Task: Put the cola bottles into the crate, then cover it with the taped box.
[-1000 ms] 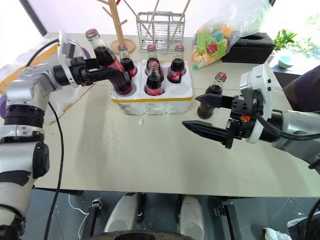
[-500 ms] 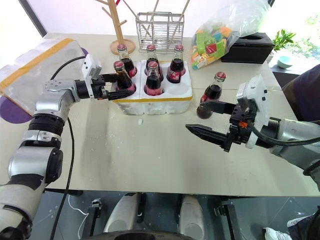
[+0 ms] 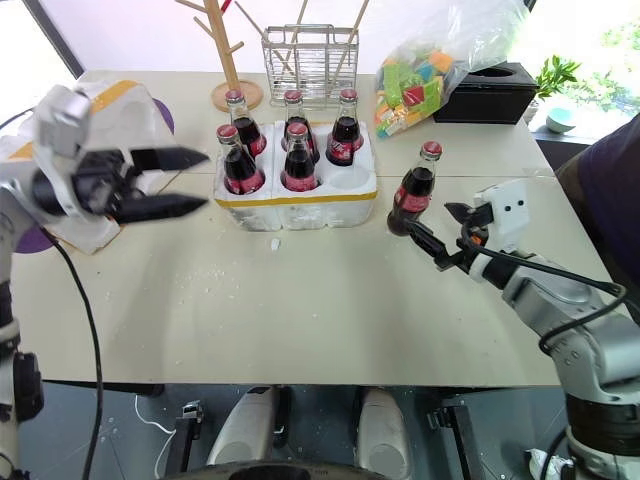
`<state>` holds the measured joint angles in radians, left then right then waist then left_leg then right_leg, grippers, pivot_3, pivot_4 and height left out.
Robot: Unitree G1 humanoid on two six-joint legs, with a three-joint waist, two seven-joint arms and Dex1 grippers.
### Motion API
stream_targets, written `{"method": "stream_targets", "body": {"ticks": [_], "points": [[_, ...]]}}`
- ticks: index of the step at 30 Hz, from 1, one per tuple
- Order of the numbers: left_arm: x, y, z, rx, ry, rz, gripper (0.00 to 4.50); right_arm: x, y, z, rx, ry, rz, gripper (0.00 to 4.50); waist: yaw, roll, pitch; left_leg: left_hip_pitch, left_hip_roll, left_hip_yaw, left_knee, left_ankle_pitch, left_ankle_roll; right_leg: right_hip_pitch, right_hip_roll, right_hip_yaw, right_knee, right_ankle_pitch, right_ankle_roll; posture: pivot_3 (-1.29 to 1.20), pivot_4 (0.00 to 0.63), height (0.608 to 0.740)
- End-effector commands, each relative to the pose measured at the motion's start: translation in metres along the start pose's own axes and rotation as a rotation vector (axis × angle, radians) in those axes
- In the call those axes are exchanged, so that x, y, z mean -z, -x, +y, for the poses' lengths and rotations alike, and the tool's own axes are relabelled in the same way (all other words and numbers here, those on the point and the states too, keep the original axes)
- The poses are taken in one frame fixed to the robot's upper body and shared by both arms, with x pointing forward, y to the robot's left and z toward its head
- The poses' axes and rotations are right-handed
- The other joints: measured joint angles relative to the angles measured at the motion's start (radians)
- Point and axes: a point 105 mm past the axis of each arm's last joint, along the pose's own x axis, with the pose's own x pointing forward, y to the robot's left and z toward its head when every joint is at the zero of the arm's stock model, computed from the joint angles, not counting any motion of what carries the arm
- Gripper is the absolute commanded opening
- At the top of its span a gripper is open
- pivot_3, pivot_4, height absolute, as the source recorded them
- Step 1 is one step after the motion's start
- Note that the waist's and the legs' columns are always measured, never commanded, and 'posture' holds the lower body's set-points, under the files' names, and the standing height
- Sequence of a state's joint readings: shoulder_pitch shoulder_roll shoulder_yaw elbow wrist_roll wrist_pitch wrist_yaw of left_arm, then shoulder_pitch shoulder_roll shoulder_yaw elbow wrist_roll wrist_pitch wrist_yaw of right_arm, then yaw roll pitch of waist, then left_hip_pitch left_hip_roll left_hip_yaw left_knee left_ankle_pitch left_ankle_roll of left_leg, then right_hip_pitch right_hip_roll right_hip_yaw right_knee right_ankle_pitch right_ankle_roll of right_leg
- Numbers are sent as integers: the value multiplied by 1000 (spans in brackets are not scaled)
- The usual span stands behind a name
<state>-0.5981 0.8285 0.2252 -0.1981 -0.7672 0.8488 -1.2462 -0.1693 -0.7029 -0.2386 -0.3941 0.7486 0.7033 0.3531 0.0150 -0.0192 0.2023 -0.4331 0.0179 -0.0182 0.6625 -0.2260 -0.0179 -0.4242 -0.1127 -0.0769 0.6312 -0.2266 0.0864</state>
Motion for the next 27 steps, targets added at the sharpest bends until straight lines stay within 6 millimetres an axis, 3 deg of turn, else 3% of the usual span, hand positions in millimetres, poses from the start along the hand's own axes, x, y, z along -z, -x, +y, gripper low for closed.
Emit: {"method": "stream_targets", "body": {"ticks": [1,6,13,16,18,23,27], "points": [[3,-20,-14,33,-41,-4,4430,-7,-14,-5,14,25,-48,4500,0,0,0,0,0,0,0,0,0,0,0,0,0,0,0,0,150,740],[10,-36,-20,44,-66,5,4430,-5,-39,-10,14,7,-47,4500,-4,0,0,0,0,1,0,0,0,0,1,1,0,2,3,0,150,740],[4,-35,-19,17,-76,-14,4430,-1,-65,-16,23,-31,-61,4500,-5,0,0,1,0,1,-1,0,0,0,1,1,1,2,3,0,150,740],[3,-34,-19,9,-74,-18,4500,-4,-65,-15,17,-33,-88,3631,-2,1,0,1,0,1,-1,0,0,0,1,1,1,2,3,0,150,740],[2,-33,-18,-2,-69,-25,4500,-17,-59,-11,-2,-12,-134,2797,-3,1,0,1,0,1,-1,0,0,0,1,2,0,2,3,0,150,740],[4,-25,-14,-58,-60,-24,4500,-76,-34,9,-114,27,-297,2830,-5,7,4,1,0,1,-1,0,0,-1,1,2,1,2,4,0,150,740],[3,-17,-10,-115,-52,-41,4500,-123,-30,33,-235,65,-389,2830,-12,9,5,1,0,2,-1,0,0,-2,2,3,1,2,4,0,150,740]]}}
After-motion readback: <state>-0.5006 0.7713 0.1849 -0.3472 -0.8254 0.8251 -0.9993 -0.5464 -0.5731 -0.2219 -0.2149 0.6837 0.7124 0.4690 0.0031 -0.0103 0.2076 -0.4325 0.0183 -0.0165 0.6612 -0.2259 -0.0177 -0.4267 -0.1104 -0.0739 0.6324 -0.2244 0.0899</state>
